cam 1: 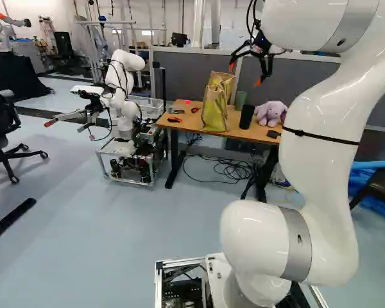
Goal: Pick up the bag on the ground and place it on the table
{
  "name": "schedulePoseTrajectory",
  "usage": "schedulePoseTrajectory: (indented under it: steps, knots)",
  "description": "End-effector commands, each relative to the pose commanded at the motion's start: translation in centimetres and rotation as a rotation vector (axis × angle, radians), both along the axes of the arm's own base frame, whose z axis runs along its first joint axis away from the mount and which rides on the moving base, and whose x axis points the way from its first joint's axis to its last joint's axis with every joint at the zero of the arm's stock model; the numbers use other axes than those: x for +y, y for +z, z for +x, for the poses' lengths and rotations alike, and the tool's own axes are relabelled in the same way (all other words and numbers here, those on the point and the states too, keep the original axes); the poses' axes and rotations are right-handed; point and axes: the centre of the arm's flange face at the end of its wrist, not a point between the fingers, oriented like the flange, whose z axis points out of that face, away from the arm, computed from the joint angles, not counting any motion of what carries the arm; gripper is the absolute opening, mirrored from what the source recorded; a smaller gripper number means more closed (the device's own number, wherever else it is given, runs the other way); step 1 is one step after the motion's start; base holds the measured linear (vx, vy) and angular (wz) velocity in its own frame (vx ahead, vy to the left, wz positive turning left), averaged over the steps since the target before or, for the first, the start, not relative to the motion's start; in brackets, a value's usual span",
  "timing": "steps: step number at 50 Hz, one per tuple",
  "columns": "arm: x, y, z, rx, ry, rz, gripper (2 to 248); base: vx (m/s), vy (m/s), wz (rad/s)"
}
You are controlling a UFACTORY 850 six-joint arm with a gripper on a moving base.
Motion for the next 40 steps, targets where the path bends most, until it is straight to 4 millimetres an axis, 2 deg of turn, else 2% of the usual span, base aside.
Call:
schedulePoseTrajectory:
  steps: [21, 40]
  knots:
    - [0.1, -0.2, 0.0, -0.003, 0.001, -0.003, 247, 0.007, 0.000, -0.002]
    - [0.6, -1.1, 0.0, -0.018, 0.005, -0.022, 247, 0.000, 0.000, 0.000]
